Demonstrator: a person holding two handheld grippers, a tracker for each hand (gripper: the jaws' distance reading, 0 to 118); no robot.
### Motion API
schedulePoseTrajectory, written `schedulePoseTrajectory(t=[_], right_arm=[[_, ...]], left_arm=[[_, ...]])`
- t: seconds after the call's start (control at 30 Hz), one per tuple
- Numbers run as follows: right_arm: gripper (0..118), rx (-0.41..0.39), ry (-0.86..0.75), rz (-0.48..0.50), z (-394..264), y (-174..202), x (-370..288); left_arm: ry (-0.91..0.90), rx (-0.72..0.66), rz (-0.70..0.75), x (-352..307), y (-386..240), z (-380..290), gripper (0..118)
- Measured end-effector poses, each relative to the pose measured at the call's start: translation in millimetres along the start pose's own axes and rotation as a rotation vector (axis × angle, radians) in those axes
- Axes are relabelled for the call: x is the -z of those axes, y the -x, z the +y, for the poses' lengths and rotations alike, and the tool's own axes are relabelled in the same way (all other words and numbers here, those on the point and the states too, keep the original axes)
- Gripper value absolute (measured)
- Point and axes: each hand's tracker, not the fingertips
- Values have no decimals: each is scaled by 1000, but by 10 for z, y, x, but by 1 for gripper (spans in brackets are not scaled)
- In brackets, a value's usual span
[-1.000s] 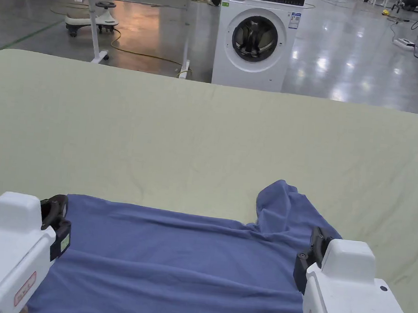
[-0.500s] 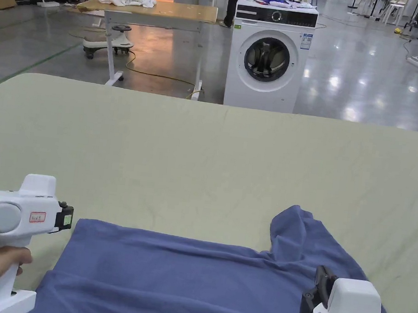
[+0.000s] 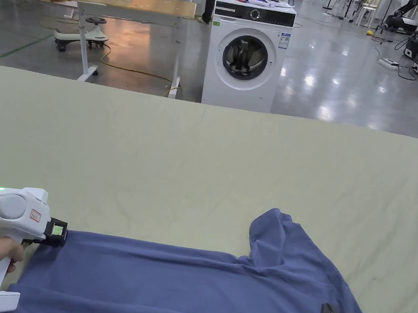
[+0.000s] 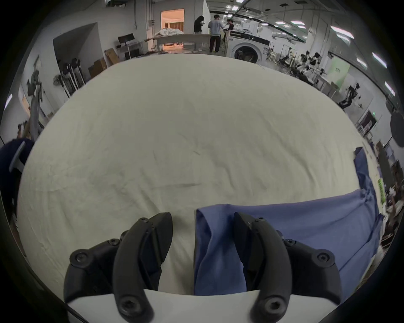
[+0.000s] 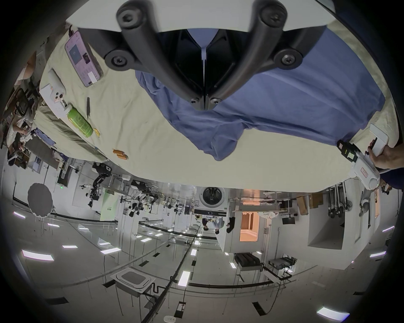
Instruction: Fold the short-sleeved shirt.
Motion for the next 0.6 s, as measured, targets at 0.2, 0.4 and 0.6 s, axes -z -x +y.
schedulePoseTrajectory(t=[0.2, 0.4, 0.6], right_arm=[[0, 4, 49, 3, -48, -59, 127], [0, 23, 73, 4, 77, -219, 410], [0, 10, 146, 16, 358, -534, 1009]], left_arm=[[-27, 105, -3, -70, -100, 4, 17], [-53, 71, -103, -168, 54, 3, 0], [-143, 30, -152, -474, 142, -91, 0]])
